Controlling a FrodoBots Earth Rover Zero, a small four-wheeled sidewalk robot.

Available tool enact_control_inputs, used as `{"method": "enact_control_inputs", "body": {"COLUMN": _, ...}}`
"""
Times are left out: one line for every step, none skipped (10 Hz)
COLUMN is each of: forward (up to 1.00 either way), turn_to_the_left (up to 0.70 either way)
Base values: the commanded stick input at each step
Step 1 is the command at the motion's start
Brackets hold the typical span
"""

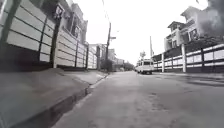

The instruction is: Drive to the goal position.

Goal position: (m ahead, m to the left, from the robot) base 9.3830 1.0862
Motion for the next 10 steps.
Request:
{"method": "enact_control_inputs", "body": {"forward": 0.7, "turn_to_the_left": 0.0}}
{"method": "enact_control_inputs", "body": {"forward": 0.7, "turn_to_the_left": 0.0}}
{"method": "enact_control_inputs", "body": {"forward": 0.7, "turn_to_the_left": 0.0}}
{"method": "enact_control_inputs", "body": {"forward": 0.7, "turn_to_the_left": 0.0}}
{"method": "enact_control_inputs", "body": {"forward": 0.7, "turn_to_the_left": 0.0}}
{"method": "enact_control_inputs", "body": {"forward": 0.7, "turn_to_the_left": 0.0}}
{"method": "enact_control_inputs", "body": {"forward": 0.7, "turn_to_the_left": -0.11}}
{"method": "enact_control_inputs", "body": {"forward": 0.7, "turn_to_the_left": -0.34}}
{"method": "enact_control_inputs", "body": {"forward": 0.7, "turn_to_the_left": -0.35}}
{"method": "enact_control_inputs", "body": {"forward": 0.7, "turn_to_the_left": -0.31}}
